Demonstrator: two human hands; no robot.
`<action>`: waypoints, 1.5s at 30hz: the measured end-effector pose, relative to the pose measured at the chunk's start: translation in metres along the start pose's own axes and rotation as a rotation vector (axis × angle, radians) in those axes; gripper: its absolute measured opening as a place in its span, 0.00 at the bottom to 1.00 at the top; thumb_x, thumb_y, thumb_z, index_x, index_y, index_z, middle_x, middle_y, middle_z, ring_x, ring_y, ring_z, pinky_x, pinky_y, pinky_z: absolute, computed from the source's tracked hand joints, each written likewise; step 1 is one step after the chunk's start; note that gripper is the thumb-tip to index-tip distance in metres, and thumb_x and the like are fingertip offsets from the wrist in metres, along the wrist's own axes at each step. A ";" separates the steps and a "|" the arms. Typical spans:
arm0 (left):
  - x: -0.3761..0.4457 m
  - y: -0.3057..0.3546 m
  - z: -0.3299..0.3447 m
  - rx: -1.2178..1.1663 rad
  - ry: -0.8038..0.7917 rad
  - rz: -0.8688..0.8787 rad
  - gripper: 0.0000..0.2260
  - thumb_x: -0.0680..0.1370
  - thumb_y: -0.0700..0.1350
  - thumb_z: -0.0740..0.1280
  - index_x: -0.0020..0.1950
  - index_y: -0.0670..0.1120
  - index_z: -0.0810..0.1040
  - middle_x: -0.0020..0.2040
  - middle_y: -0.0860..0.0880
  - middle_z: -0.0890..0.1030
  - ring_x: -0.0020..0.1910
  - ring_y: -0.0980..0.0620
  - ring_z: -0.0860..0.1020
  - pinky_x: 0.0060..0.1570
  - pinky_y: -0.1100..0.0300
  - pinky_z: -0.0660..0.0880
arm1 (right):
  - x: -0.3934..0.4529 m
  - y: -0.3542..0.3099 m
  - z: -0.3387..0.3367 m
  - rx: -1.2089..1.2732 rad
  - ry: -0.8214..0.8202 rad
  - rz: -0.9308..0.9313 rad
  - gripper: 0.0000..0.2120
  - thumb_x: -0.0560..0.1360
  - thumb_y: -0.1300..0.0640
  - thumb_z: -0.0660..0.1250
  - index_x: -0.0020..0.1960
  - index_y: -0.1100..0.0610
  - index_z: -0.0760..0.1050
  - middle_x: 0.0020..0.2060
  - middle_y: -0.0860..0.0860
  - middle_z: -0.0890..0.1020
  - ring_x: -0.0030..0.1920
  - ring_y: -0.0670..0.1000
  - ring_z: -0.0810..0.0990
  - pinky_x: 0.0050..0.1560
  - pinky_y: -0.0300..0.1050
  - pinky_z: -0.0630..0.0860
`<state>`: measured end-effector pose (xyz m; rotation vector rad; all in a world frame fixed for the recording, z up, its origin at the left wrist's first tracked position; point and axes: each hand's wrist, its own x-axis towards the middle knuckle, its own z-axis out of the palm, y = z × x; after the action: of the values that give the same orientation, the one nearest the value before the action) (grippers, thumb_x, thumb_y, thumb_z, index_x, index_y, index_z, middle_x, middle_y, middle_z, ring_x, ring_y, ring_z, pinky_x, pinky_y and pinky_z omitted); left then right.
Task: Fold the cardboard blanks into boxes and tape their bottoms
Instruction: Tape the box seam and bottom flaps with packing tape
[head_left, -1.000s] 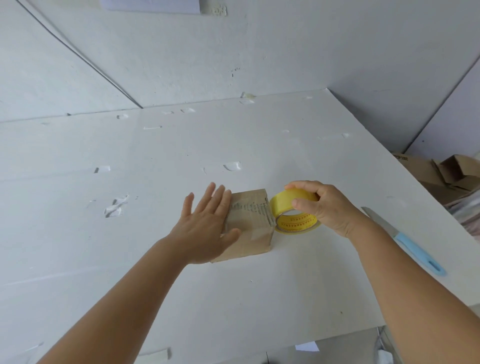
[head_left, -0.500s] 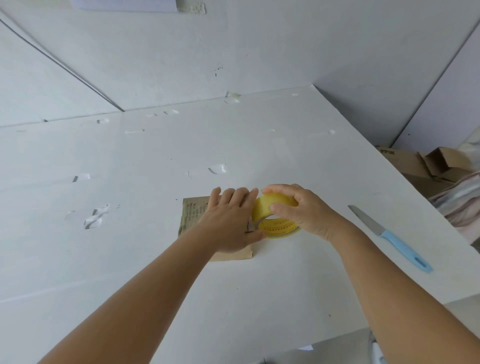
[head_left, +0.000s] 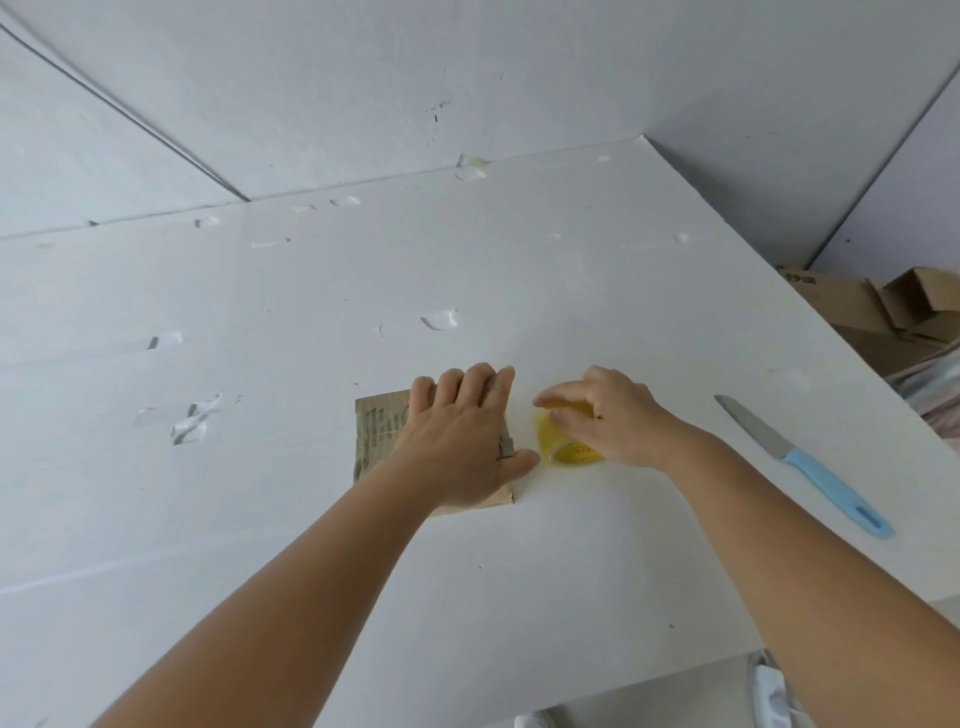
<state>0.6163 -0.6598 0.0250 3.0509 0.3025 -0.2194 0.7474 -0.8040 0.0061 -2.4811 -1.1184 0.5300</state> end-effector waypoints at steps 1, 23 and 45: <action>0.001 0.001 -0.004 -0.026 -0.043 -0.027 0.38 0.75 0.70 0.51 0.78 0.49 0.48 0.72 0.50 0.57 0.70 0.46 0.57 0.68 0.49 0.53 | 0.002 -0.001 -0.002 -0.010 0.009 -0.012 0.14 0.80 0.46 0.57 0.62 0.36 0.73 0.41 0.46 0.67 0.48 0.48 0.68 0.58 0.49 0.66; 0.081 0.006 -0.035 -0.703 -0.364 -0.044 0.07 0.74 0.44 0.68 0.47 0.54 0.84 0.34 0.54 0.83 0.33 0.59 0.78 0.44 0.61 0.76 | 0.004 0.004 -0.019 0.064 0.246 -0.108 0.15 0.76 0.58 0.62 0.63 0.54 0.71 0.55 0.48 0.76 0.55 0.49 0.70 0.61 0.45 0.65; 0.081 0.006 -0.023 -0.755 -0.249 -0.061 0.10 0.74 0.43 0.71 0.39 0.58 0.84 0.36 0.50 0.84 0.37 0.52 0.77 0.53 0.48 0.78 | -0.099 0.142 0.028 -0.213 0.181 0.794 0.26 0.82 0.51 0.49 0.77 0.52 0.47 0.74 0.54 0.57 0.73 0.57 0.56 0.70 0.54 0.54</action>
<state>0.6990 -0.6486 0.0360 2.2462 0.3594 -0.3804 0.7624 -0.9630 -0.0666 -3.0385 -0.0808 0.3798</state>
